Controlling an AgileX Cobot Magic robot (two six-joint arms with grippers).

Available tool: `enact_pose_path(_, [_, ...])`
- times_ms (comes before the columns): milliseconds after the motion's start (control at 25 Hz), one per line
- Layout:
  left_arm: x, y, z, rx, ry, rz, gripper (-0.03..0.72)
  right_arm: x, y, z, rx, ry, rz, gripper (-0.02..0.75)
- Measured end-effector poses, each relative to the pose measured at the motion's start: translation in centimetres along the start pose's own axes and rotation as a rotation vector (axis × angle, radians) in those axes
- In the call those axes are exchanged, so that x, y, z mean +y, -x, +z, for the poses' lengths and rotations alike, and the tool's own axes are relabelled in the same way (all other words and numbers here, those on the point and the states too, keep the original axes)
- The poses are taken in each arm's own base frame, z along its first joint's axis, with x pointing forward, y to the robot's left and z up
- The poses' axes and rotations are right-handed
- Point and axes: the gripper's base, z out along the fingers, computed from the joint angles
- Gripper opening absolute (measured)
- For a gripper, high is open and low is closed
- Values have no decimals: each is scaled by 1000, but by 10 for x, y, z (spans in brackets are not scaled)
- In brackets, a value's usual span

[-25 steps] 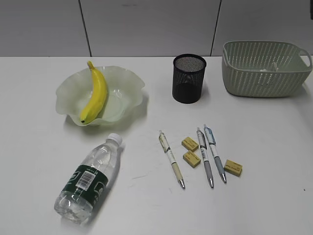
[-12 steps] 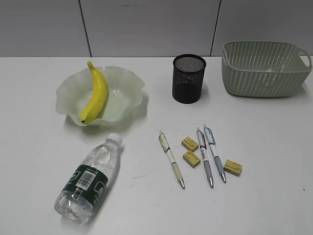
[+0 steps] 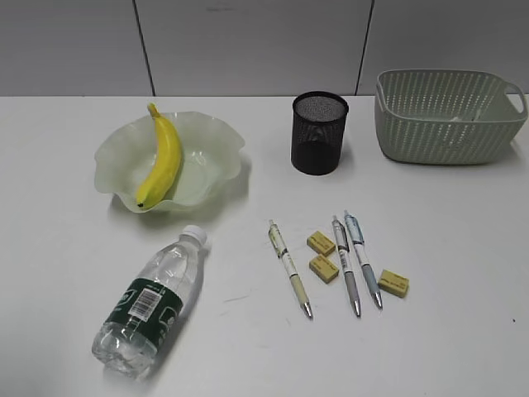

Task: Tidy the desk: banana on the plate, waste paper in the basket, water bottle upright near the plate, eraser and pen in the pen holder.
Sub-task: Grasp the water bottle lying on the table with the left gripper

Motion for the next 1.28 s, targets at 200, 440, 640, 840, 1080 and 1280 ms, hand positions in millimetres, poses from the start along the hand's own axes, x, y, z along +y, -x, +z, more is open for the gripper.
enact_pose_path(200, [-15,38,48,89,-105,30,556,0,0,0,1,0,1,417])
enact_pose_path(440, [-59,71,130,315,-224,123,559,0,0,0,0,1,1,370])
enact_pose_path(640, [-107,82,198,475,-270,197,559,0,0,0,0,1,1,363])
enact_pose_path(840, [-136,83,253,582,-263,203,561,0,0,0,0,1,1,363])
enact_pose_path(1080, [-143,73,292,676,-217,201,561,0,0,0,0,1,1,360])
enact_pose_path(1280, [-145,59,306,736,-204,203,515,0,0,0,0,1,1,360])
